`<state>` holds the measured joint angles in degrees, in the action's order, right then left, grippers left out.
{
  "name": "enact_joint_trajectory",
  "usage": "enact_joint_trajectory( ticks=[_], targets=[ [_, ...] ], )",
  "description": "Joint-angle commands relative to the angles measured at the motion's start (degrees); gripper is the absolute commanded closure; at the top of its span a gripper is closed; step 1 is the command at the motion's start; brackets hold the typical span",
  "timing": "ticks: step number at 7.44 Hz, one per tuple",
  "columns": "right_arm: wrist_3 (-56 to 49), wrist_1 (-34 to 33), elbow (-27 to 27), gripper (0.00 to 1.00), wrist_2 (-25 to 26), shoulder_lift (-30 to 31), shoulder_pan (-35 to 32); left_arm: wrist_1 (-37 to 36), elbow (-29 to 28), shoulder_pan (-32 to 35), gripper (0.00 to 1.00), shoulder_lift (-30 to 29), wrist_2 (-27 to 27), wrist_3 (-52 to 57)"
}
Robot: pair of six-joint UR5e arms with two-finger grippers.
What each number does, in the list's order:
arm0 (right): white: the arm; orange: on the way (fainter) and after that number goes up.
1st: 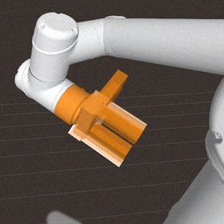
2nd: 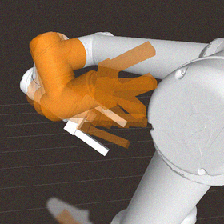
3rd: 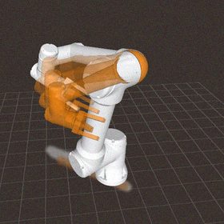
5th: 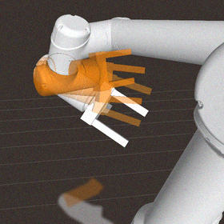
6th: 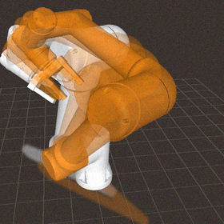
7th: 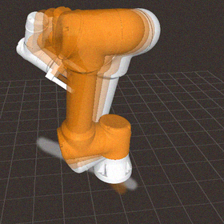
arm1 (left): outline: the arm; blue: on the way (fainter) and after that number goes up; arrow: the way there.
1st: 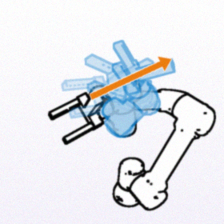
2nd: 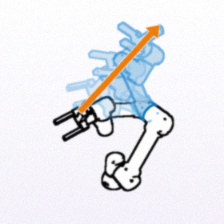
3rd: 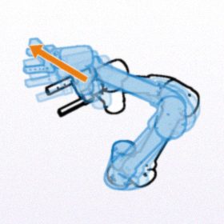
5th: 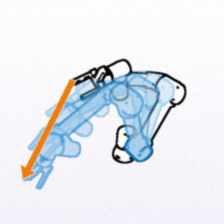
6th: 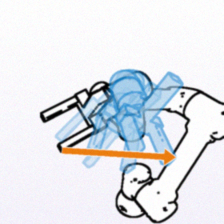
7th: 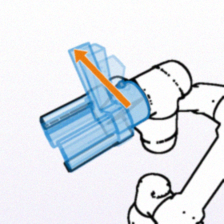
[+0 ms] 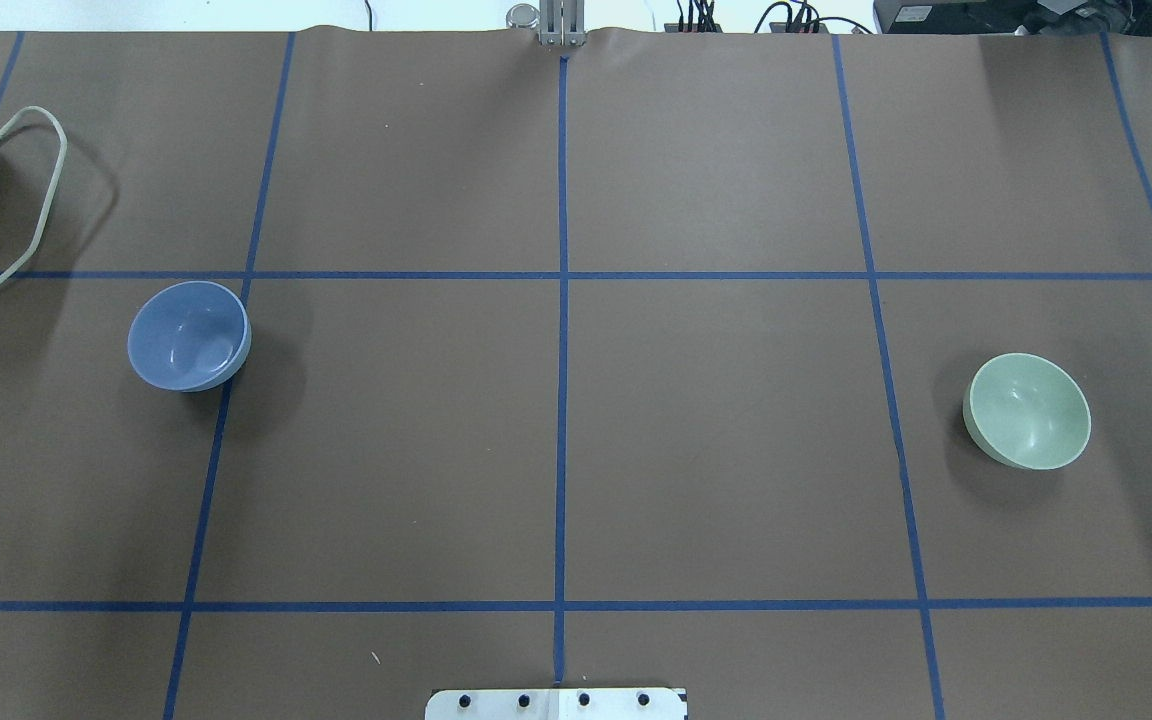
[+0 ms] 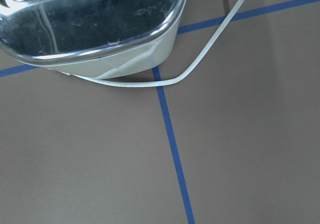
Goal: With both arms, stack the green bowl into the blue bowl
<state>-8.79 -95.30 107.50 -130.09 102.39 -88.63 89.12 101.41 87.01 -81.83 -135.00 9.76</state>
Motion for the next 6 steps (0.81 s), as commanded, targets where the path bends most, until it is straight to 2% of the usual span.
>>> enact_joint_trajectory(
  ticks=[1, 6],
  targets=[
    [0.0, -0.1, 0.0, 0.00, 0.0, 0.0, -0.1, 0.0, 0.4, 0.0, 0.00, 0.0, 0.0, 0.0],
    [-0.1, 0.4, 1.2, 0.00, 0.1, -0.5, 0.0, 0.3, 5.3, 0.1, 0.00, -2.4, -0.2, -0.5]
  ],
)
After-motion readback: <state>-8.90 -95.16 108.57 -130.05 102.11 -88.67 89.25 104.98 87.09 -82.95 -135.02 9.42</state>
